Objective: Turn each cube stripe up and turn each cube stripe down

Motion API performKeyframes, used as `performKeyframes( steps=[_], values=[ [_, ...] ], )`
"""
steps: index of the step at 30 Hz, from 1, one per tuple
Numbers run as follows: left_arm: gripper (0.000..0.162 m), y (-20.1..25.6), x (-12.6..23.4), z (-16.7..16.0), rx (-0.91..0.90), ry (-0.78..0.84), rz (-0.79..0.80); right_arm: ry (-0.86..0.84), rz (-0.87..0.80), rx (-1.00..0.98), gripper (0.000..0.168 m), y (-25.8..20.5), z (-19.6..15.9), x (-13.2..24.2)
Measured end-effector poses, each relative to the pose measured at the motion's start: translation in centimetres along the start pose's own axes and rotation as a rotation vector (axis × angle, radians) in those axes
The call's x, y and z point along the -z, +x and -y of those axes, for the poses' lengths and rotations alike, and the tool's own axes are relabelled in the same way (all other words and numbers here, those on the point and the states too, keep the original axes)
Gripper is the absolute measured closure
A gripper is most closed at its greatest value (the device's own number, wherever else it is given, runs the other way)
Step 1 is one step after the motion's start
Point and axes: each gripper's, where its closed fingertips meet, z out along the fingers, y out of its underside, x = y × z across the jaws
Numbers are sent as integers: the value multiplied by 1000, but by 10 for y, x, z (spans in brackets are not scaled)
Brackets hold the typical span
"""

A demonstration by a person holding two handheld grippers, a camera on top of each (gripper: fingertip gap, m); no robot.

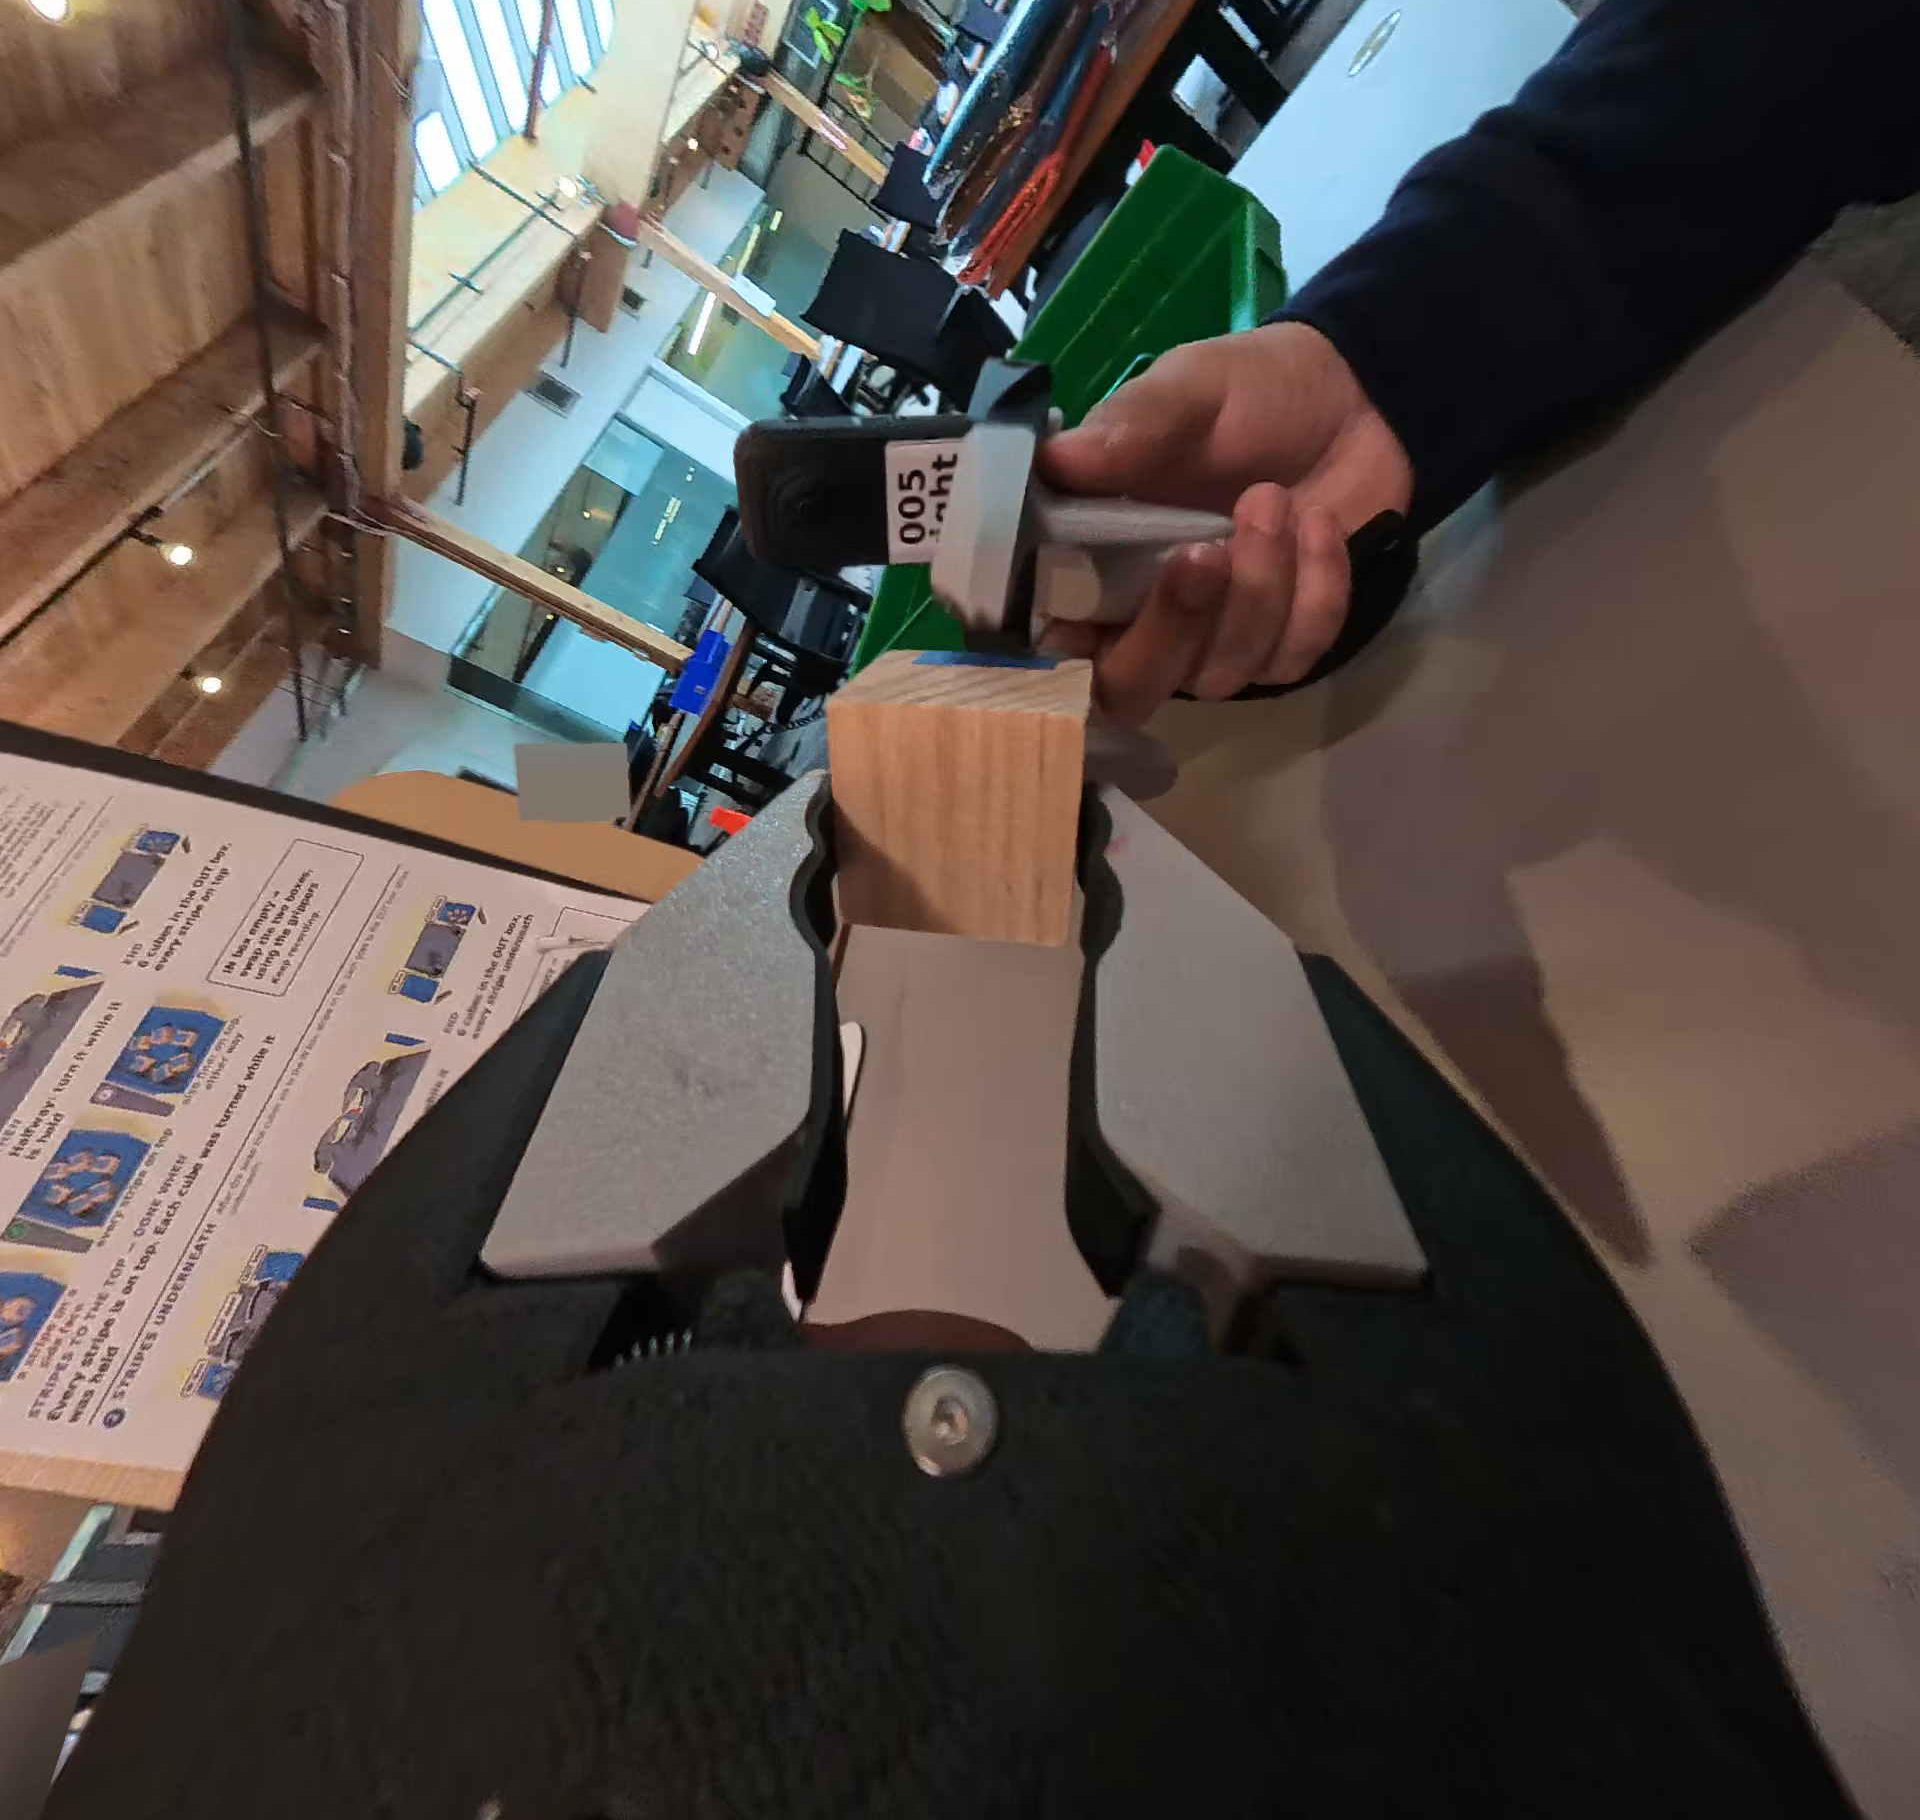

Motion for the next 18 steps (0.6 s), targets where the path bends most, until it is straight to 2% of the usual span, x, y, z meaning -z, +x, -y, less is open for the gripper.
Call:
performKeyframes(
  steps=[4,12,18],
  values=[
    [118,3,-12,-9,23,21,42,-1,19,-82,128,7,-3,1],
    [118,8,-19,-17,61,53,113,-14,3,-91,125,16,-8,-1],
    [118,13,-20,-35,100,-2,140,-56,-128,-1,126,32,-13,-1]
  ],
)
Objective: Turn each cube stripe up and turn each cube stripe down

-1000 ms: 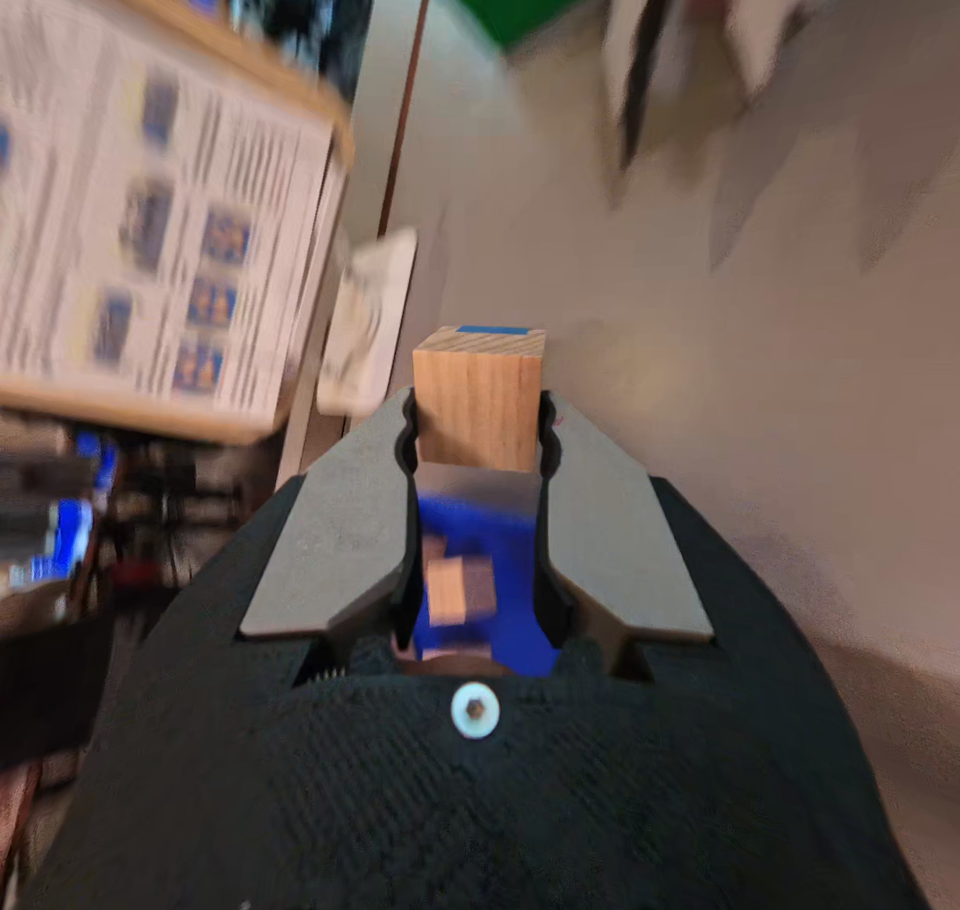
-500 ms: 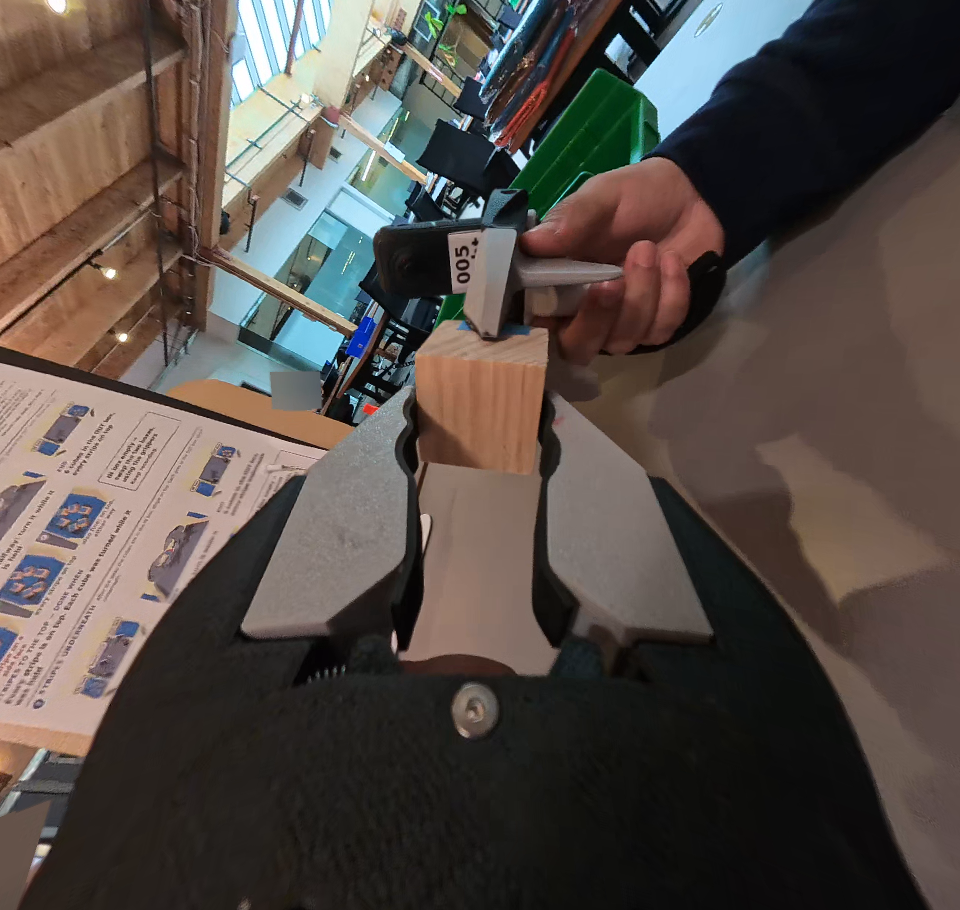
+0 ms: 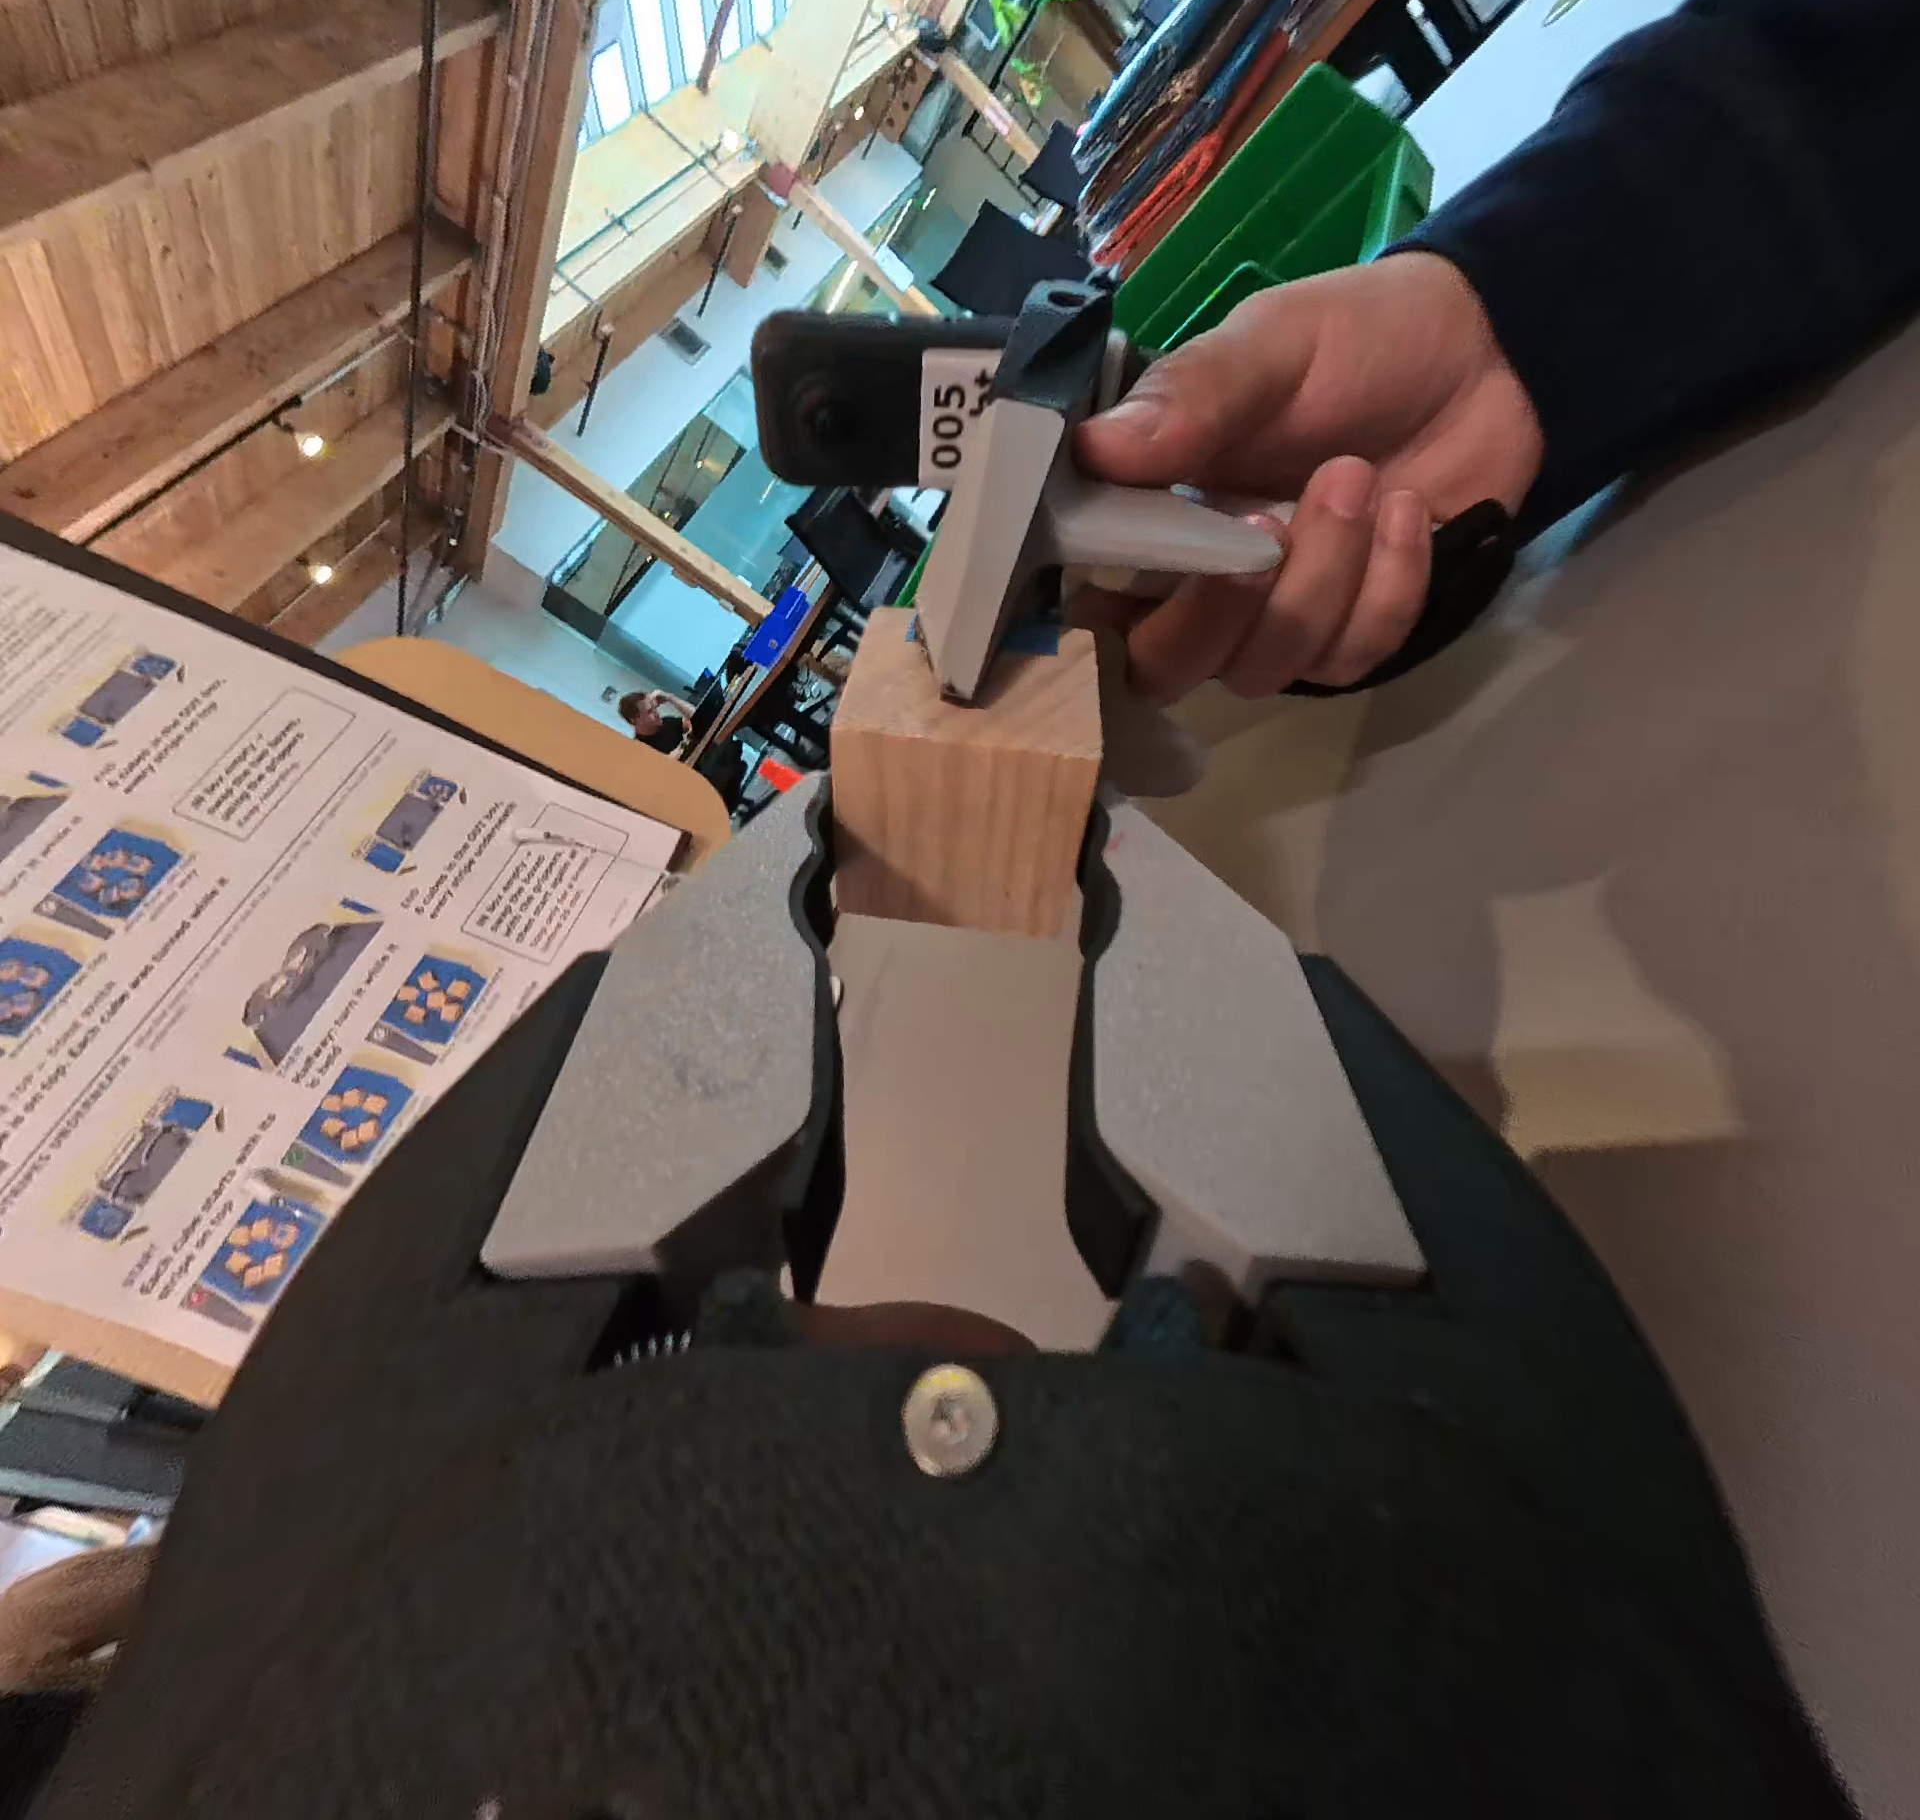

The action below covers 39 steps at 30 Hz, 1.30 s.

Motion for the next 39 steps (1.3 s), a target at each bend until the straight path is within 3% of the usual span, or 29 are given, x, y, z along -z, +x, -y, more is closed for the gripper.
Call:
performKeyframes(
  steps=[6,9,13,16,19,21,23,27,30,35,39],
  values=[
    [103,-5,-4,0,171,7,42,35,-147,124,126,11,11,12],
    [102,-16,-2,-8,256,-15,78,74,-345,273,126,16,28,30],
    [106,-19,-7,-40,349,-142,122,97,-672,499,126,-11,63,71],
    [108,-11,-14,-60,341,-241,119,88,-989,578,126,-27,101,140],
    [110,-3,-19,-67,324,-297,106,99,-1279,505,126,-23,134,239],
    [112,0,-20,-68,297,-307,102,12,-1453,343,126,7,132,308],
    [112,1,-21,-69,281,-319,103,-164,-1570,130,126,48,105,359],
    [113,4,-22,-73,276,-334,100,-393,-1593,-151,125,116,51,391],
    [114,7,-22,-80,252,-364,96,-515,-1612,-249,125,147,24,398],
    [114,9,-23,-84,269,-376,85,-548,-1585,-306,121,167,9,393],
    [114,10,-24,-84,269,-379,78,-520,-1621,-237,113,157,26,393]
  ],
)
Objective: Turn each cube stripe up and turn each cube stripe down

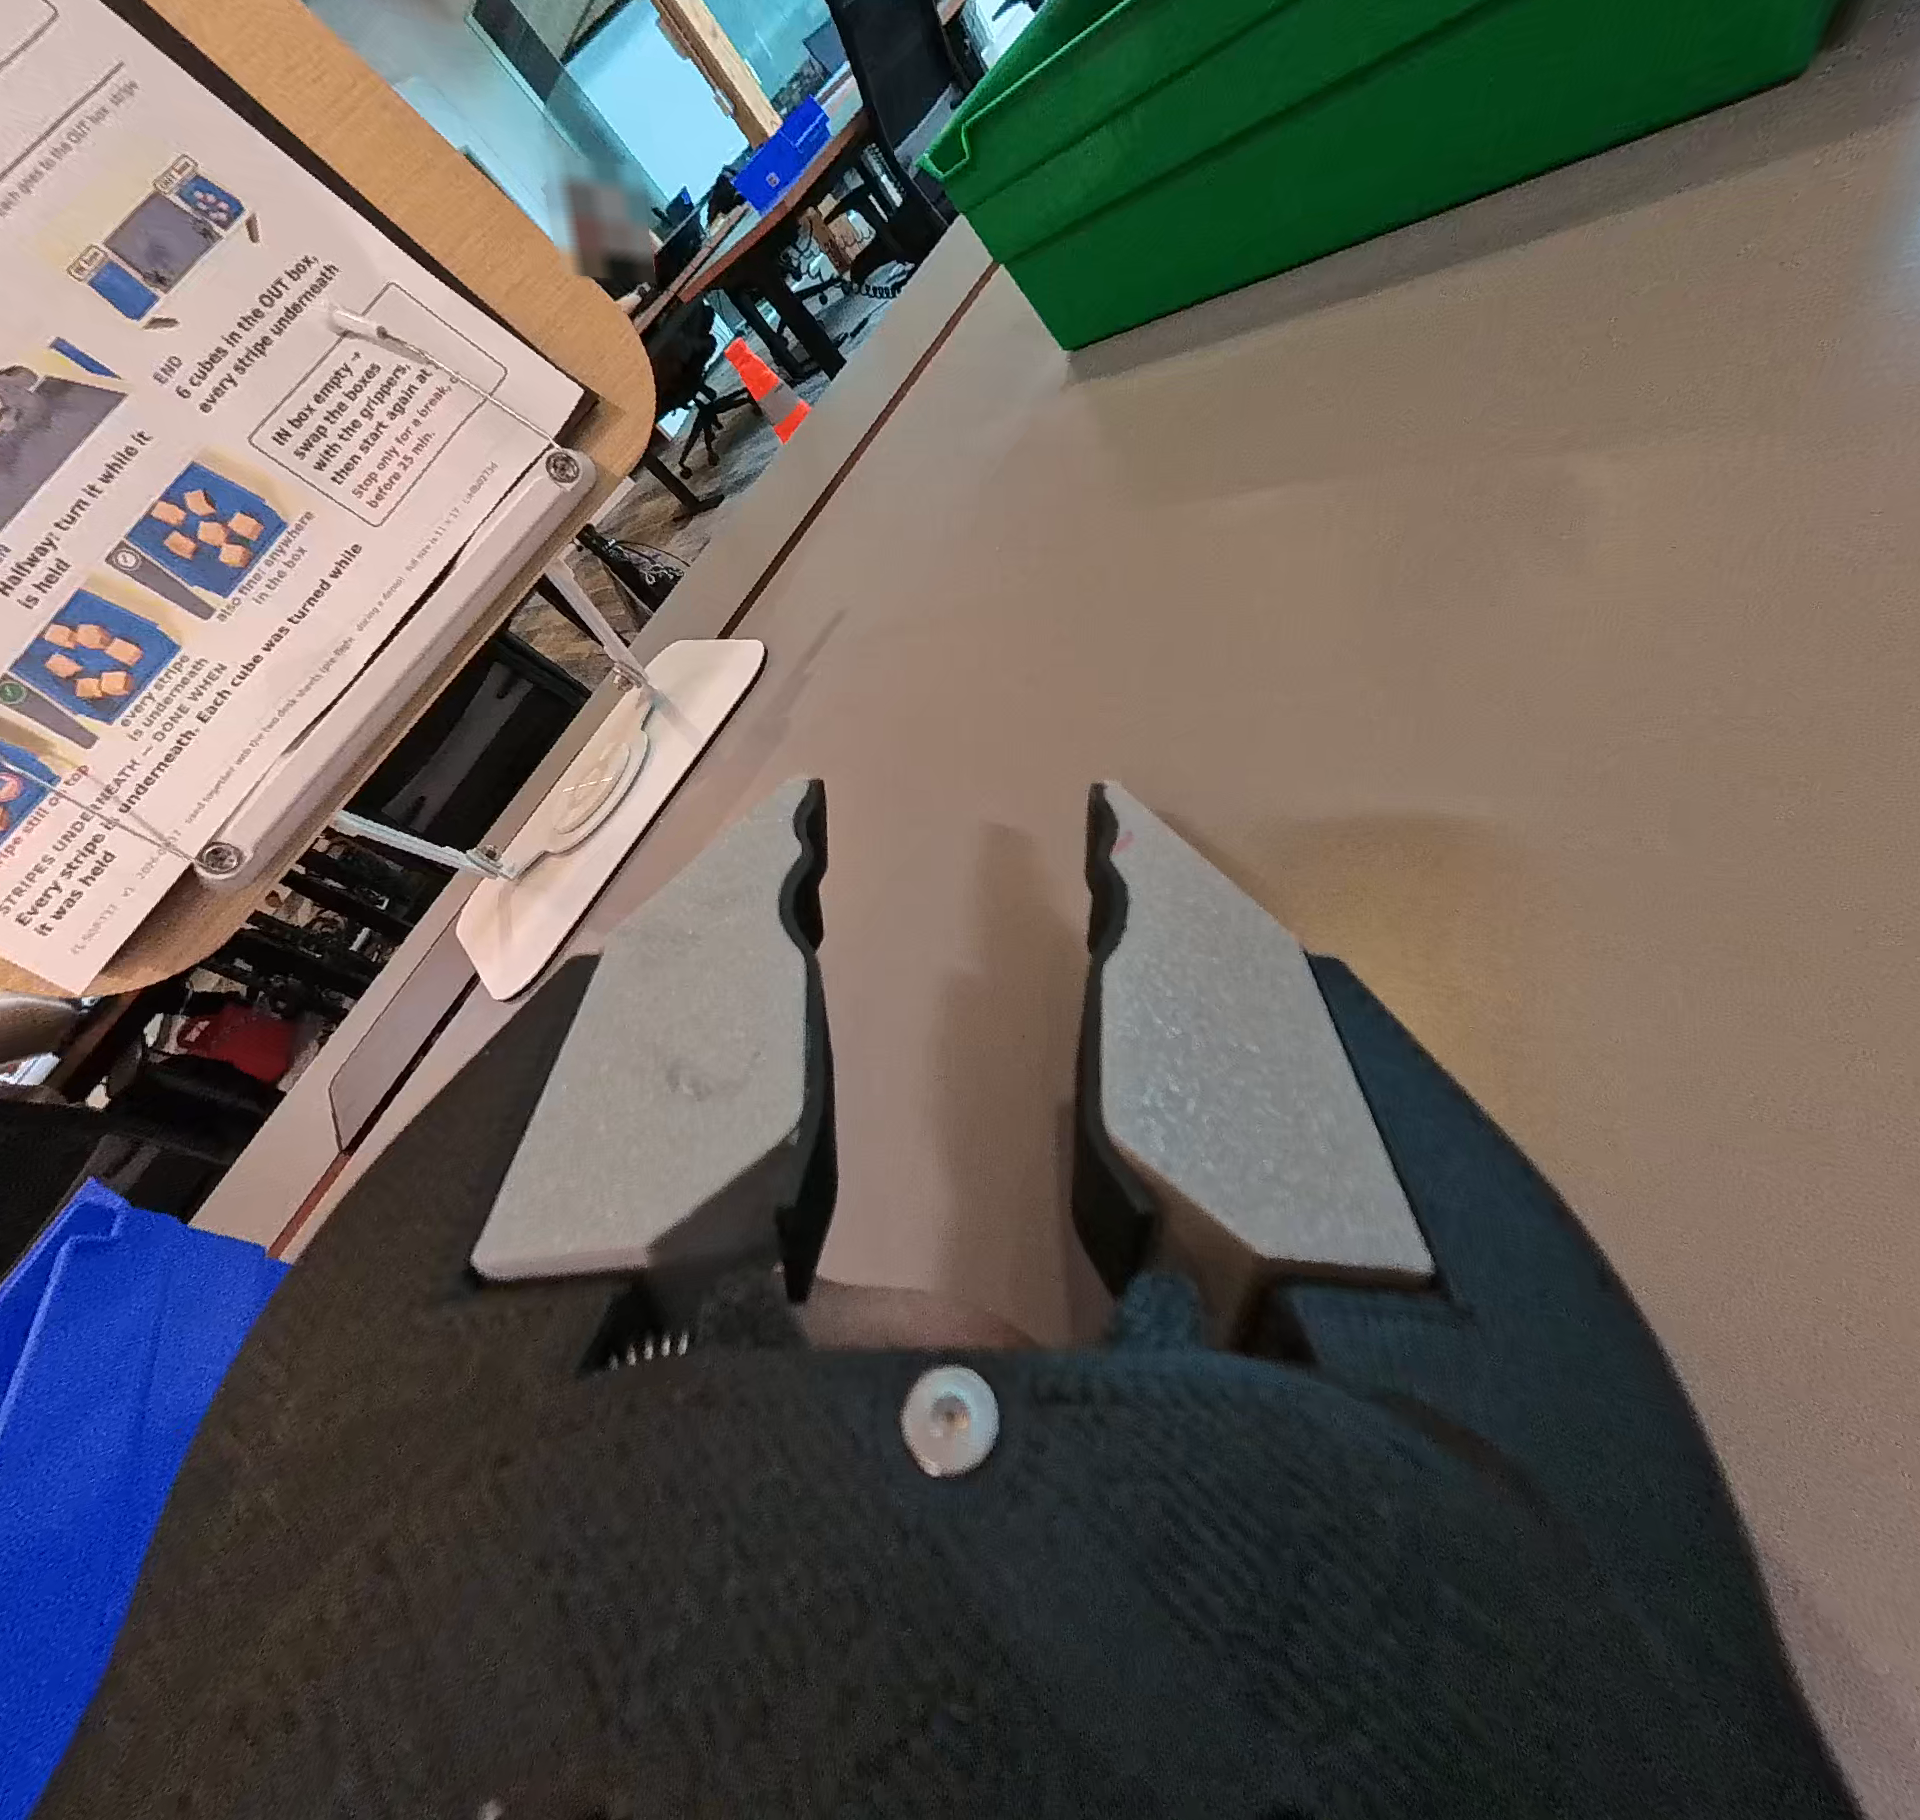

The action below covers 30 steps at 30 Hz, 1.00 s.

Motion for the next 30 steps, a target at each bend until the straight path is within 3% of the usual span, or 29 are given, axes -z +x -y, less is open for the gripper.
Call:
performKeyframes(
  steps=[5,8,10,14,18,20,23,26,30],
  values=[
    [114,-1,-1,-1,6,-7,1,328,16,22,113,-29,48,88],
    [114,-2,-1,-2,14,-12,2,589,96,87,114,-85,72,154],
    [114,-2,-1,-2,17,-13,3,668,234,145,113,-142,71,170],
    [113,-4,0,-2,33,-13,11,608,506,253,108,-252,45,128],
    [112,-6,3,-3,41,-12,13,643,484,276,115,-305,23,62],
    [109,-5,6,-2,42,-12,3,581,567,325,110,-334,9,61],
    [102,-1,19,14,178,13,-41,686,416,419,115,-327,13,63],
    [110,-19,44,29,286,-34,7,673,308,481,115,-312,12,55],
    [103,-74,89,46,365,-93,48,670,460,384,115,-318,10,63]
  ],
)
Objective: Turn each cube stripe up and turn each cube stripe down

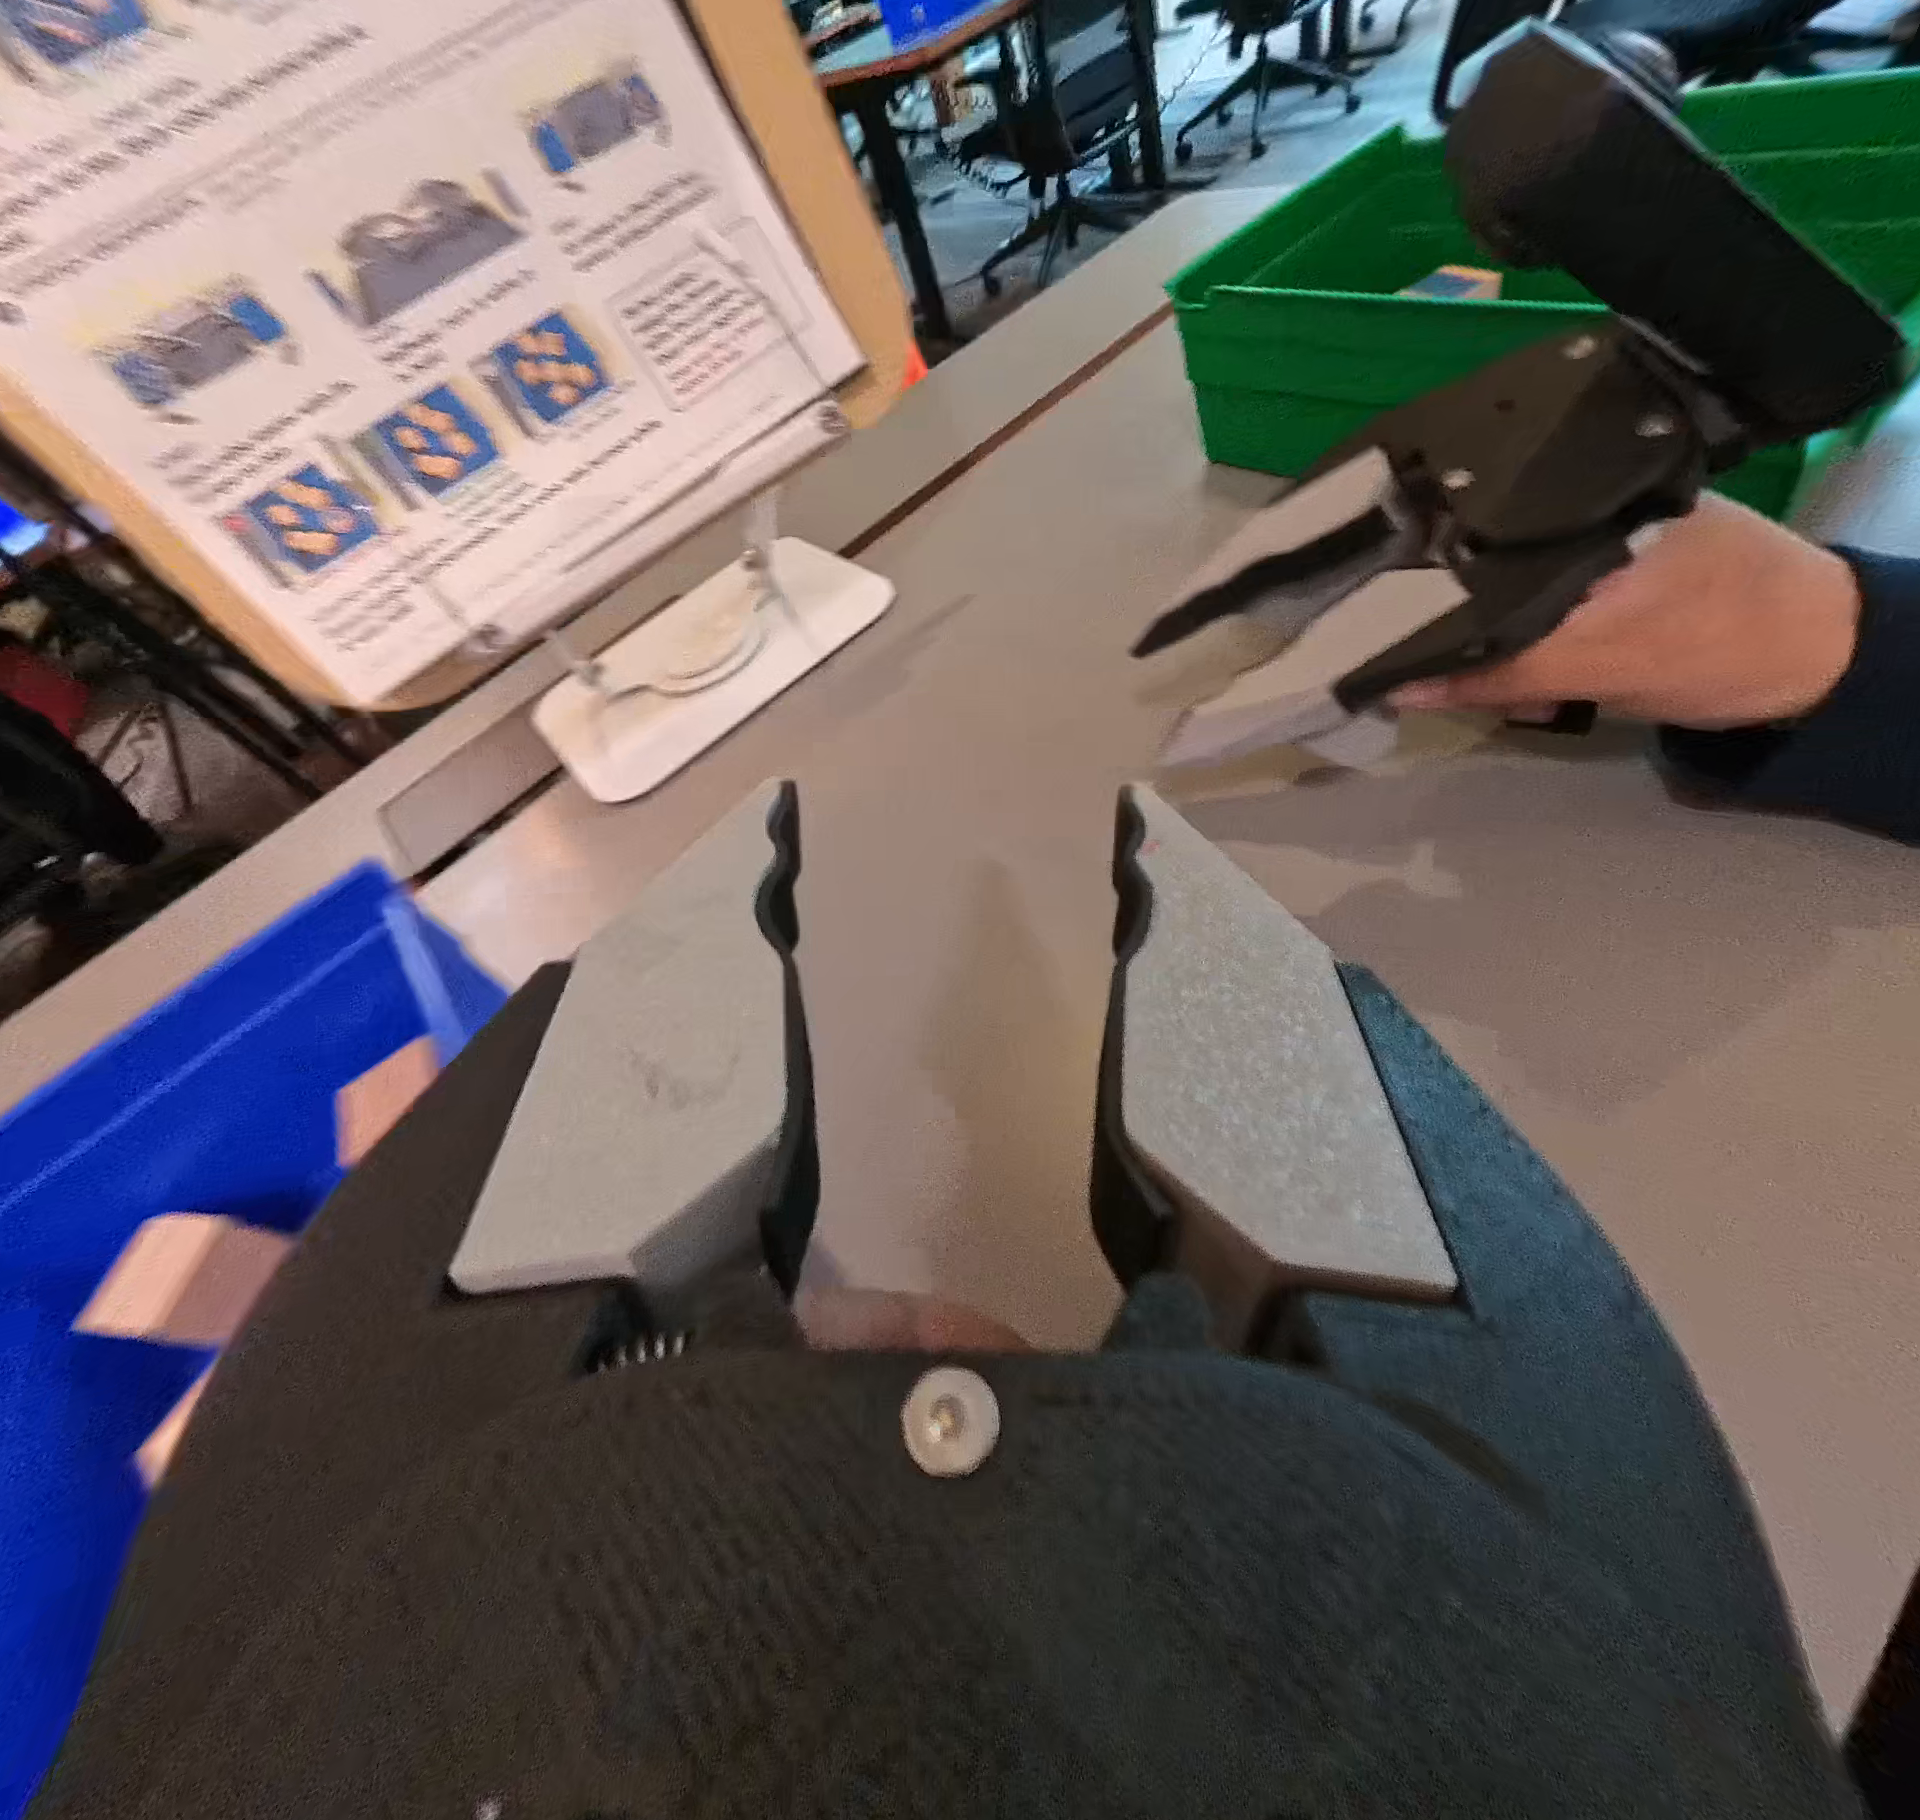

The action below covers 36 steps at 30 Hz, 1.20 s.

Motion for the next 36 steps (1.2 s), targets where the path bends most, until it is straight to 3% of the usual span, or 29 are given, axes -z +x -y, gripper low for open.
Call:
performKeyframes(
  steps=[4,7,9,11,13,19,22,26,29,34,36],
  values=[
    [101,-110,23,-1,54,-141,138,-25,37,-12,115,-8,-4,-4],
    [93,-201,21,-68,221,-408,271,-31,26,35,116,-13,-4,-5],
    [89,-236,21,-130,376,-604,320,-37,19,63,116,-17,-4,-6],
    [97,-257,23,-173,462,-702,390,-36,8,88,116,-19,-3,-6],
    [109,-262,18,-191,497,-716,411,-32,-1,101,117,-19,-3,-4],
    [109,-252,12,-228,426,-906,402,-32,19,61,116,-17,-4,-4],
    [116,-250,11,-234,408,-927,393,-29,20,67,117,-18,-2,-4],
    [147,-249,12,-222,319,-908,355,-23,19,79,117,-19,-1,-2],
    [161,-250,15,-209,251,-864,346,-19,53,58,118,-23,-1,-3],
    [161,-243,21,-227,301,-900,351,-33,50,62,117,-22,-4,-5],
    [150,-243,21,-228,281,-897,355,-33,49,64,118,-22,-4,-5]
  ],
)
